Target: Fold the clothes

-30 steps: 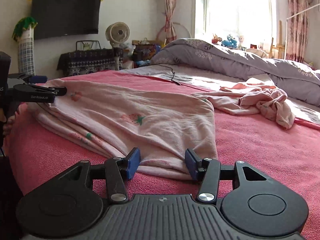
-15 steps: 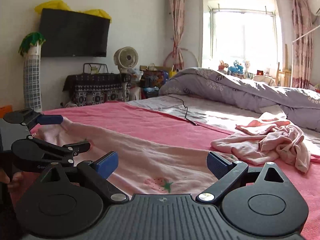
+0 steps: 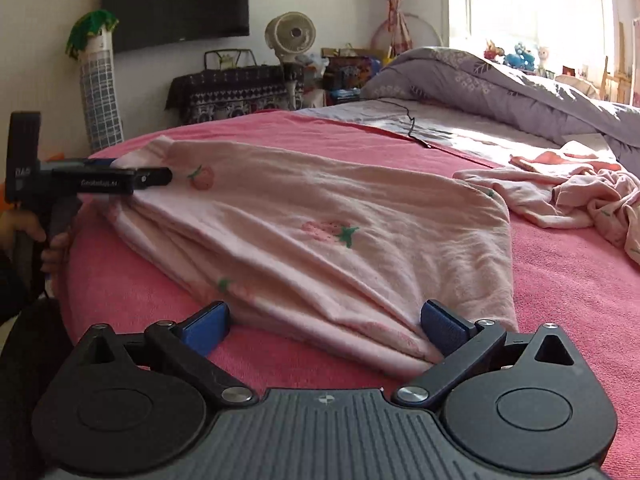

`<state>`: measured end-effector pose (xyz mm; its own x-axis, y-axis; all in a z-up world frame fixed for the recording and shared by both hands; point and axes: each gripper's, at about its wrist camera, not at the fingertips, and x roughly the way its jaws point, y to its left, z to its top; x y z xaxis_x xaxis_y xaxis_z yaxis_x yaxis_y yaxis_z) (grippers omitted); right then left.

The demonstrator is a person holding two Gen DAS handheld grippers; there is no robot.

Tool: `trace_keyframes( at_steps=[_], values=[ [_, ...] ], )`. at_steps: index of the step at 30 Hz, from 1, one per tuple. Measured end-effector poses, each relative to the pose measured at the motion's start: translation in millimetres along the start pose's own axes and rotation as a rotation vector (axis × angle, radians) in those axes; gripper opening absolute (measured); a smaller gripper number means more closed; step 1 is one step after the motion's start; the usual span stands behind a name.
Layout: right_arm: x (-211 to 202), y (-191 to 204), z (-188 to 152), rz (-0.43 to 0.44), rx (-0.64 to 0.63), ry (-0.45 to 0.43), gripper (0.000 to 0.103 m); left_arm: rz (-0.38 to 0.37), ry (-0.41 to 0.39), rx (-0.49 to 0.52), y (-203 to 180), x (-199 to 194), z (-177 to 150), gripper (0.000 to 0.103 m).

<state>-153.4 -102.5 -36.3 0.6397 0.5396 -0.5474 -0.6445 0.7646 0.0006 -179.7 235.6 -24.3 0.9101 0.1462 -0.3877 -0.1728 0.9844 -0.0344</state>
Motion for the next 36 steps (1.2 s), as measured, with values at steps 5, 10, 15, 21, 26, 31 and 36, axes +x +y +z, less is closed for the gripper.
trace_keyframes(
  at_steps=[5, 10, 15, 21, 26, 31, 36],
  values=[
    [-21, -1, -17, 0.021, -0.022, -0.051, 0.103, 0.018, -0.07, -0.005, -16, -21, 21, 0.1],
    [-39, 0, -25, 0.028, 0.011, -0.132, 0.103, -0.083, -0.122, 0.101, -66, -22, 40, 0.1],
    [-56, -19, -28, 0.054, 0.13, -0.2, 0.103, -0.177, -0.074, 0.211, -118, -4, 34, 0.1],
    [-64, -97, -28, 0.176, 0.507, -0.179, 0.099, -0.384, 0.013, 0.267, -147, 9, 67, 0.097],
    [-32, -186, -18, 0.33, 0.811, -0.144, 0.088, -0.527, 0.088, 0.249, -168, 14, 80, 0.058],
    [26, -209, 5, 0.426, 0.839, -0.003, 0.079, -0.599, 0.134, 0.388, -201, 7, 36, 0.058],
    [61, -208, 27, 0.432, 0.778, 0.068, 0.06, -0.788, 0.038, 0.589, -263, 0, 14, 0.059]
  ],
)
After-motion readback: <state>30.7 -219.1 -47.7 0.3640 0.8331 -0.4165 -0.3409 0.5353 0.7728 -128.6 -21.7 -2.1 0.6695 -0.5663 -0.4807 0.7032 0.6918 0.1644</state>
